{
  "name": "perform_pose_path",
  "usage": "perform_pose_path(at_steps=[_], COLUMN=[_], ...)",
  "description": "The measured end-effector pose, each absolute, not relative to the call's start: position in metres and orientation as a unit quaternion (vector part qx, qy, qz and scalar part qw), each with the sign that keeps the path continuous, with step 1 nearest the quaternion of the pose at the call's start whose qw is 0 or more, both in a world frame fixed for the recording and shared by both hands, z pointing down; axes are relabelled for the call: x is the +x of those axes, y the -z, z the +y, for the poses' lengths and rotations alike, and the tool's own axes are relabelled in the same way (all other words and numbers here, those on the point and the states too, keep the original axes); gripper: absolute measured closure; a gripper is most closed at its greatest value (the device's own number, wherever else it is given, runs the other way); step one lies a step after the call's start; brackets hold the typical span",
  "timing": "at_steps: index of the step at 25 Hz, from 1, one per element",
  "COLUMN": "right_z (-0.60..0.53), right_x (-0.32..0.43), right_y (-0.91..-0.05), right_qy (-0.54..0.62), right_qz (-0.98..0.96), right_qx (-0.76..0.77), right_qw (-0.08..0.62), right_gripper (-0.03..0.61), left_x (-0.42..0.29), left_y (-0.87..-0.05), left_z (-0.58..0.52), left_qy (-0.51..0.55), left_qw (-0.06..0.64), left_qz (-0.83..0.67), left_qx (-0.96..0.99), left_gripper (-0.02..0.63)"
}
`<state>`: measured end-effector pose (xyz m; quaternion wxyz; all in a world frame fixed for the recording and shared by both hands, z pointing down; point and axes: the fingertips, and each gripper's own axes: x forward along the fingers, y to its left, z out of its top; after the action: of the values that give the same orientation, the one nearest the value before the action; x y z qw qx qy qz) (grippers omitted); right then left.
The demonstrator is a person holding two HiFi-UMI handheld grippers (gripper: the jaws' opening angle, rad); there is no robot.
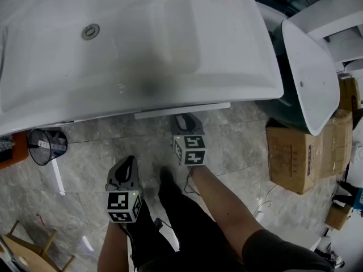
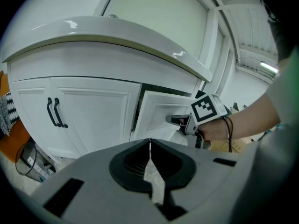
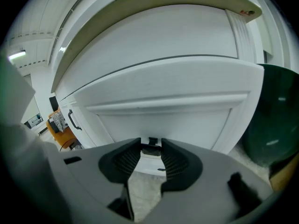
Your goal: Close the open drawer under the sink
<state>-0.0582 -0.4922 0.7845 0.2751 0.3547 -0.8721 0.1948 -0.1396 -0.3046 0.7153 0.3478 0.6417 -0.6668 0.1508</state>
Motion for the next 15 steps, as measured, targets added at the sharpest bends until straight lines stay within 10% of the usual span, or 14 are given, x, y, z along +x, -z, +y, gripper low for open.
perform_pose_path(at_steps=[15], right_z=[-0.528], right_x=[-0.081], right_y=[-0.784], right_qy=[-0.19], right_qz=[-0.871], right_qx=[0.366], right_qw=[0.268], right_gripper=[0.439], left_x=[-0.156], left_y=[-0.717], left_z=[-0.303], left_qy=[-0.146], left_qw=[0.358], left_qz=[-0.668], left_qx=[0.636], left_gripper=[0.595])
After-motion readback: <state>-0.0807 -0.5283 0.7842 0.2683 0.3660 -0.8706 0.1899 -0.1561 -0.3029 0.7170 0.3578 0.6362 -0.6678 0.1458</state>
